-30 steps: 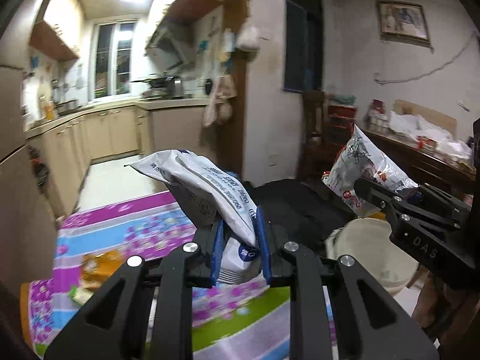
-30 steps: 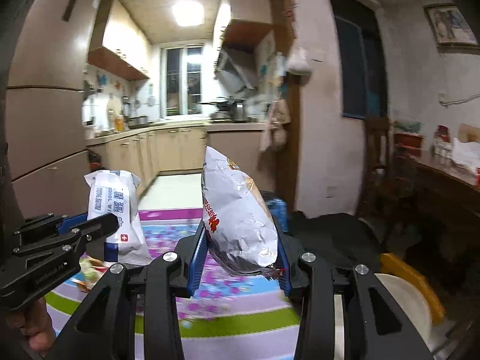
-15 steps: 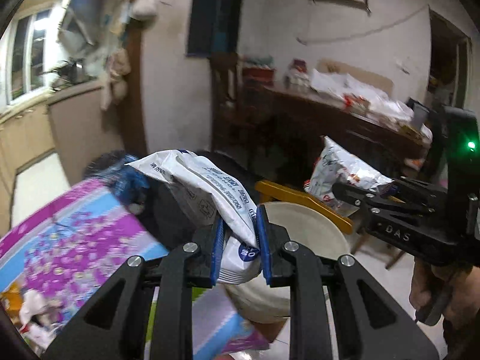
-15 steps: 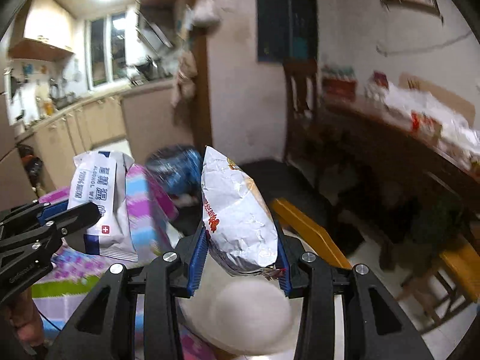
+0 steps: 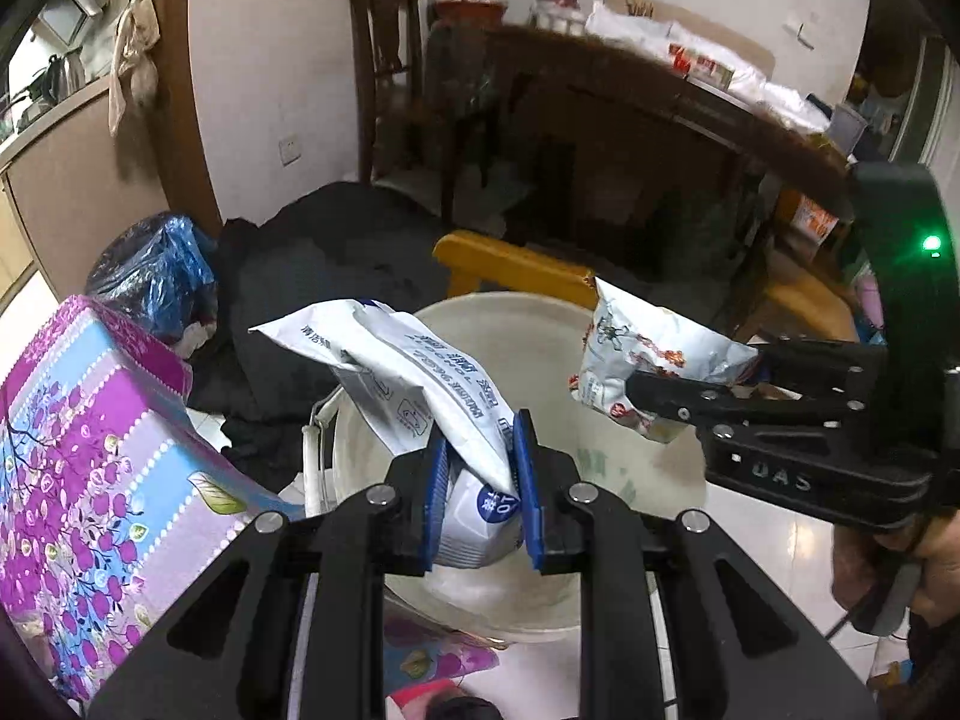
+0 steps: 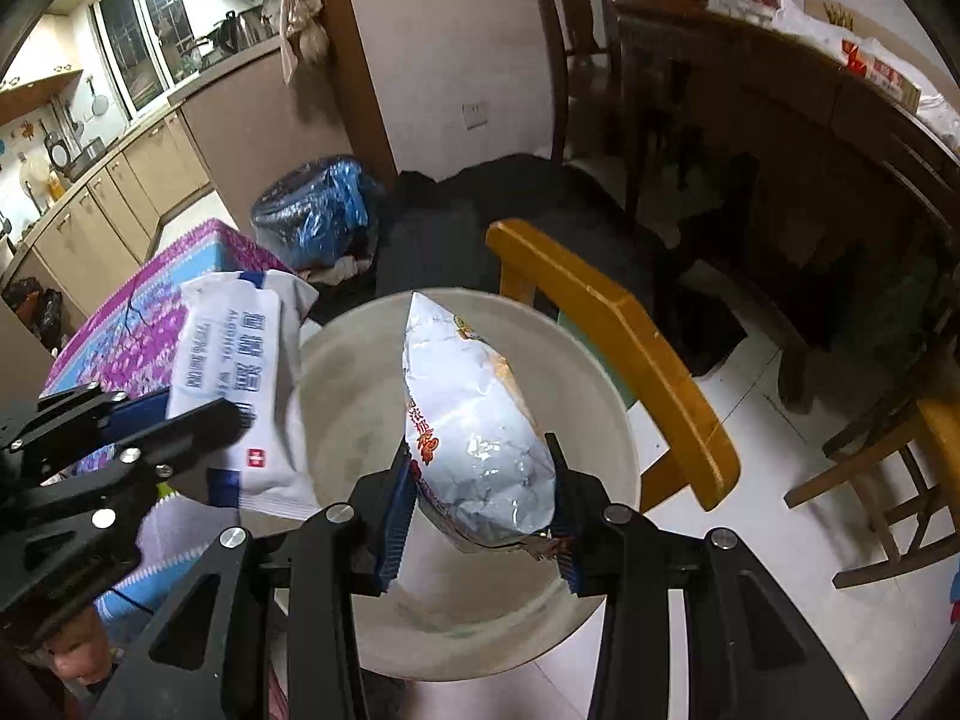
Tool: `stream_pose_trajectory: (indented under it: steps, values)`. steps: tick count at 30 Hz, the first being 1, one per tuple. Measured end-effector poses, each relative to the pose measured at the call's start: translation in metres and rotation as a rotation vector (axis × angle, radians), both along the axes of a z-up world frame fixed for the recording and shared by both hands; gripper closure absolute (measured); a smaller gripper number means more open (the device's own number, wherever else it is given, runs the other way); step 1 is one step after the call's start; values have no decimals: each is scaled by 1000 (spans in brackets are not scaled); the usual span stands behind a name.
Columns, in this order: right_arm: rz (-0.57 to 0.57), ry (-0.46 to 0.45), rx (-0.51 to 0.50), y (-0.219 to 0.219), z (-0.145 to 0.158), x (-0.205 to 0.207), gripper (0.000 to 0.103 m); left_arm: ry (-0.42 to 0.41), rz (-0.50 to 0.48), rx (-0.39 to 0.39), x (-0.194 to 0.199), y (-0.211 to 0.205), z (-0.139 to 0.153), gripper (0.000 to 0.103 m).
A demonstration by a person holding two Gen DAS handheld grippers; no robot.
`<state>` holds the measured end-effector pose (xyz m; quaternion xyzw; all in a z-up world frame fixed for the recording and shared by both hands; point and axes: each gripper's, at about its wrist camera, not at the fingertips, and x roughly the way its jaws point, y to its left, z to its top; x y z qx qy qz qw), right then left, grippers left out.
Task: Collect trash
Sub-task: 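Carry the white snack bag and white medicine box over the white bucket with both tools, then open both tools to drop the bag and box into the bucket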
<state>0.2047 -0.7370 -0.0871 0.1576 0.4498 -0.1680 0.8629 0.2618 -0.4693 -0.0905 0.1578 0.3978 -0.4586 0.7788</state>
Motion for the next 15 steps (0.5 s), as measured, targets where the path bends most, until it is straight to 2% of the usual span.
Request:
stream_pose_trajectory:
  steps: [5,15]
  values:
    - [-3,8,7,29,-13,-8,62,8,-2,15,2,-5,-10,83]
    - [-10,3,1,35,-21,-7,62,1,19,42,-1,-12,-11,80]
